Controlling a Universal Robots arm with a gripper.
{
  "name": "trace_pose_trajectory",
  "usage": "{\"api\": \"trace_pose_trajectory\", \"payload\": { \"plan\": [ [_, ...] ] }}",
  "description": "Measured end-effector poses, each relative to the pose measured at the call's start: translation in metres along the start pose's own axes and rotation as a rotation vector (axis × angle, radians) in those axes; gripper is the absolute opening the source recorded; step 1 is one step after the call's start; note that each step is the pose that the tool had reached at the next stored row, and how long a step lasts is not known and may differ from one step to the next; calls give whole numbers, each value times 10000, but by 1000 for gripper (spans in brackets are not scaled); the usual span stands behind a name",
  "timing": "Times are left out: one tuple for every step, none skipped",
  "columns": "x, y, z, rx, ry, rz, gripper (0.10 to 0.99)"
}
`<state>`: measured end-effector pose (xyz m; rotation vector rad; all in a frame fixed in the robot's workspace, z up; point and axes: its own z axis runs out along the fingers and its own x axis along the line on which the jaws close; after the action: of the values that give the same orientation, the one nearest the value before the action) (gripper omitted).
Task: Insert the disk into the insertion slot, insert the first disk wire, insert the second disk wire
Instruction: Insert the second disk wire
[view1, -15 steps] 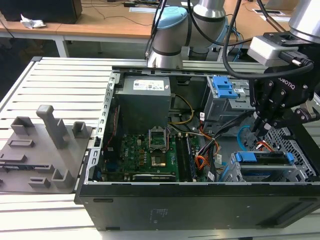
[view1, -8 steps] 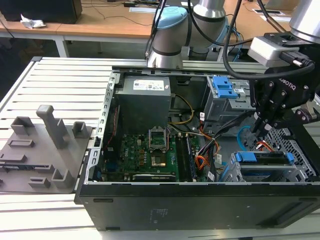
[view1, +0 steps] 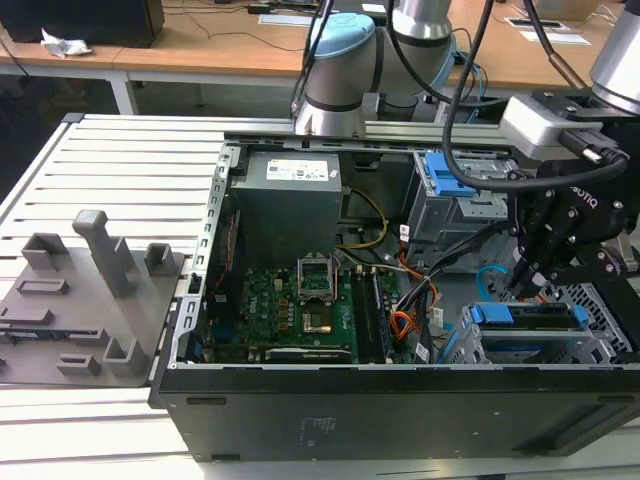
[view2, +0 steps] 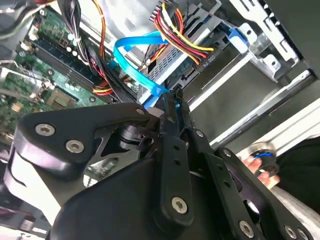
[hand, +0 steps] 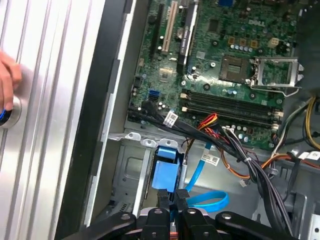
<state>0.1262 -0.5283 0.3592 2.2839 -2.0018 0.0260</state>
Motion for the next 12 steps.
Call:
{"api": "trace_pose_trajectory", "payload": {
  "plan": [
    [-1, -1, 5, -13, -9, 163, 161],
    [-2, -1, 20, -41, -34, 499, 161],
    [-3, -3, 38, -69, -56, 838, 161],
    [-4, -7, 51, -83, -66, 998, 161],
    [1, -48, 60, -90, -71, 1024, 161],
    [7, -102, 65, -103, -85, 1022, 161],
    [17, -124, 78, -113, -111, 1029, 161],
    [24, -131, 95, -119, -126, 1039, 161],
    [30, -142, 109, -124, -131, 1049, 161],
    [34, -170, 118, -130, -148, 1050, 161],
    [36, -188, 127, -132, -167, 1051, 161],
    [37, -193, 131, -134, -176, 1052, 161]
  ]
}}
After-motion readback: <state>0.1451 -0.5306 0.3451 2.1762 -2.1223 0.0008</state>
